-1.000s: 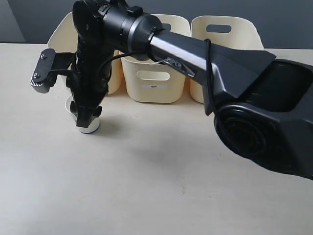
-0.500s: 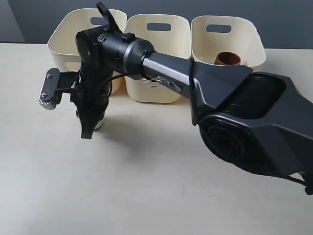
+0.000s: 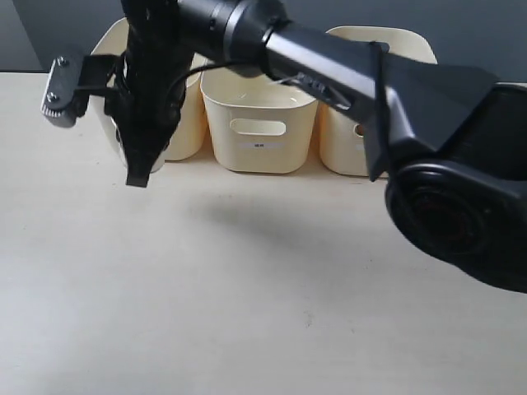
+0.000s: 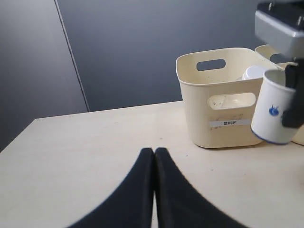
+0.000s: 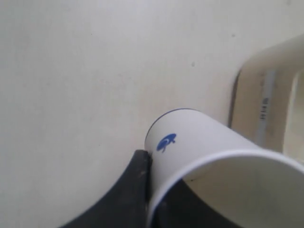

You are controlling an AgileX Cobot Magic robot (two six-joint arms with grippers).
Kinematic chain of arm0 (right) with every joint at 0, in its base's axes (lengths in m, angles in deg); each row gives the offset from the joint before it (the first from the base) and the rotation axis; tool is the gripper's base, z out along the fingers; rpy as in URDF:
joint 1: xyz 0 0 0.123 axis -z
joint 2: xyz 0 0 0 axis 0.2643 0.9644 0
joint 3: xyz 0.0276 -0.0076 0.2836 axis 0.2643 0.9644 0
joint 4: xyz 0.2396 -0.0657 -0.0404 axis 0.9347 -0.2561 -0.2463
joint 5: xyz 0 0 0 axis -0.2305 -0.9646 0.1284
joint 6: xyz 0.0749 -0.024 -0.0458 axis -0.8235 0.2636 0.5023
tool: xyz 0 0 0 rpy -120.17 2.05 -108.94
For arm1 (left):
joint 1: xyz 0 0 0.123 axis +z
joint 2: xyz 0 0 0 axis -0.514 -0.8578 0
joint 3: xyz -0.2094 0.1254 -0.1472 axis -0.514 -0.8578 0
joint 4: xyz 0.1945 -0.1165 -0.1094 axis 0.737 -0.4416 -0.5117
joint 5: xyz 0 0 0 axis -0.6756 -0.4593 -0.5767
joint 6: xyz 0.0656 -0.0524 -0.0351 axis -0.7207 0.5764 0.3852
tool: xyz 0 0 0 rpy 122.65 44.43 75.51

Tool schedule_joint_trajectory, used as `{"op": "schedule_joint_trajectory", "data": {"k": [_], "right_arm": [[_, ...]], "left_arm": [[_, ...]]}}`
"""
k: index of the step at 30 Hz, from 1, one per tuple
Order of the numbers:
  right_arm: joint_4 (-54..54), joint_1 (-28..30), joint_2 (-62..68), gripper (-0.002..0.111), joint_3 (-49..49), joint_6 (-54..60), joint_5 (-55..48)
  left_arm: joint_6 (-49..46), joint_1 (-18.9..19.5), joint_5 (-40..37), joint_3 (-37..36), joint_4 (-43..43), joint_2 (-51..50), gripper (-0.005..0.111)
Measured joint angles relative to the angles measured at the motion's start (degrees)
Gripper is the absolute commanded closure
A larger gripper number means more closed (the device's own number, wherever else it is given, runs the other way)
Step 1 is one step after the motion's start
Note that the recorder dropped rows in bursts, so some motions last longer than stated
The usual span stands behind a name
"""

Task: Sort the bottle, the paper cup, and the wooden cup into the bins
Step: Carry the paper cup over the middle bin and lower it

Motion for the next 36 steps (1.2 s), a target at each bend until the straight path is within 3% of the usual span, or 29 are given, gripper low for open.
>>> {"op": "schedule_joint_trajectory", "data": {"k": [20, 36], "right_arm": [[-5.62, 0.5, -15.5, 0.109, 0.0, -5.14, -2.59], [-2.17, 12.46, -15.52, 0.109, 0.0, -11.43, -2.59]], "left_arm": [[0.0, 0.0, 0.0, 0.0, 0.0, 0.0, 0.107], [0.0, 0.0, 0.0, 0.0, 0.0, 0.0, 0.107]]}}
